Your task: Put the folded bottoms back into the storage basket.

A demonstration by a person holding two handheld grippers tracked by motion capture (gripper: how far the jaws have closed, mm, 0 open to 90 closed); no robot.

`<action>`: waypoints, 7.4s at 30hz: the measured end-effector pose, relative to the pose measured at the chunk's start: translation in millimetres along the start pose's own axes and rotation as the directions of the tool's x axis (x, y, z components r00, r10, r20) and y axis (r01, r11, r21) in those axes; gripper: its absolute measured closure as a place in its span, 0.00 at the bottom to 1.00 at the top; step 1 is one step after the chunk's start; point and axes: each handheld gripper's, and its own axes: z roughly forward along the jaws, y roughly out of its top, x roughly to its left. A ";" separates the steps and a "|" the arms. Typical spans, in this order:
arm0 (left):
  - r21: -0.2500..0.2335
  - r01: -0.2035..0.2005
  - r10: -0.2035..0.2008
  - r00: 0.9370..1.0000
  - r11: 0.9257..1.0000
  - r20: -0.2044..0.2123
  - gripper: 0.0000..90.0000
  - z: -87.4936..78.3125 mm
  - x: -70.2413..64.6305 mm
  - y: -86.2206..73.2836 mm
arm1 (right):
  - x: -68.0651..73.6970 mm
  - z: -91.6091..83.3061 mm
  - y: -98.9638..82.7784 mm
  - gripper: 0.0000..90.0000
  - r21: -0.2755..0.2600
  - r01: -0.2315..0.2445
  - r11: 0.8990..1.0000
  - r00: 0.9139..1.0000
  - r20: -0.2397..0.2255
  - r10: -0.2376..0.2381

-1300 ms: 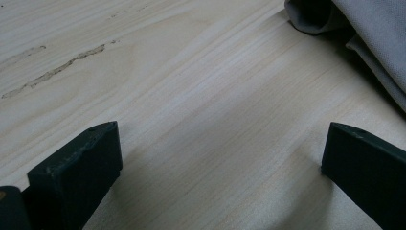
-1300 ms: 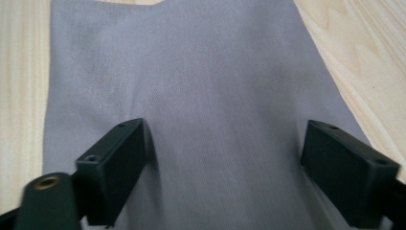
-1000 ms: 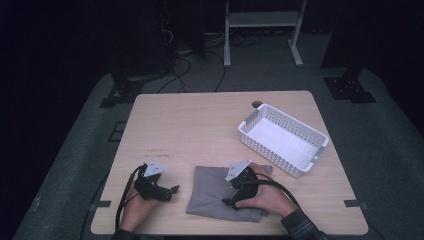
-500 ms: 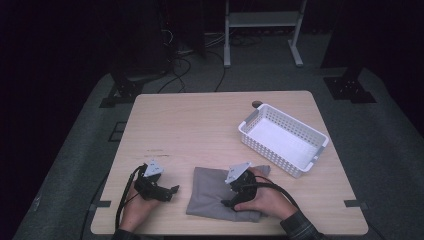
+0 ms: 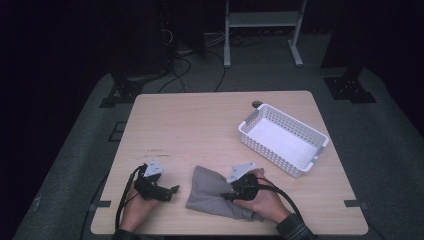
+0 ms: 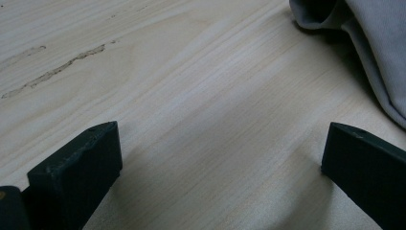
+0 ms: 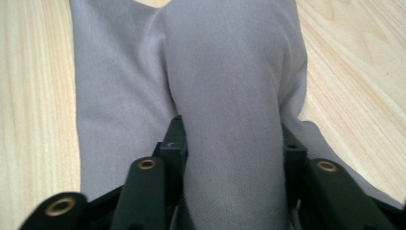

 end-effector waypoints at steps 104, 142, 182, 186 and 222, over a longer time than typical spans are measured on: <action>-0.003 0.000 0.000 1.000 1.000 0.000 0.00 0.1 0.1 0.0 | -158.7 -193.0 31.5 0.71 -0.178 -0.172 0.969 0.913 0.340 0.225; -0.001 -0.001 0.001 1.000 1.000 0.000 0.00 0.0 0.2 0.0 | -200.0 -110.0 -23.2 0.68 -0.048 -0.349 0.936 0.891 0.292 0.347; -0.001 -0.001 0.001 1.000 1.000 0.000 0.00 0.1 0.1 -0.1 | -217.9 -156.2 -46.5 0.62 -0.071 -0.359 0.931 0.821 0.451 0.351; -0.001 -0.001 0.001 1.000 1.000 0.000 0.00 0.1 0.1 0.0 | -225.3 -166.8 -57.7 0.64 -0.085 -0.381 0.921 0.792 0.484 0.373; -0.001 -0.001 0.001 1.000 1.000 0.000 0.00 0.1 0.1 0.0 | -198.9 -157.3 -71.4 0.87 -0.001 -0.418 0.908 0.846 0.364 0.390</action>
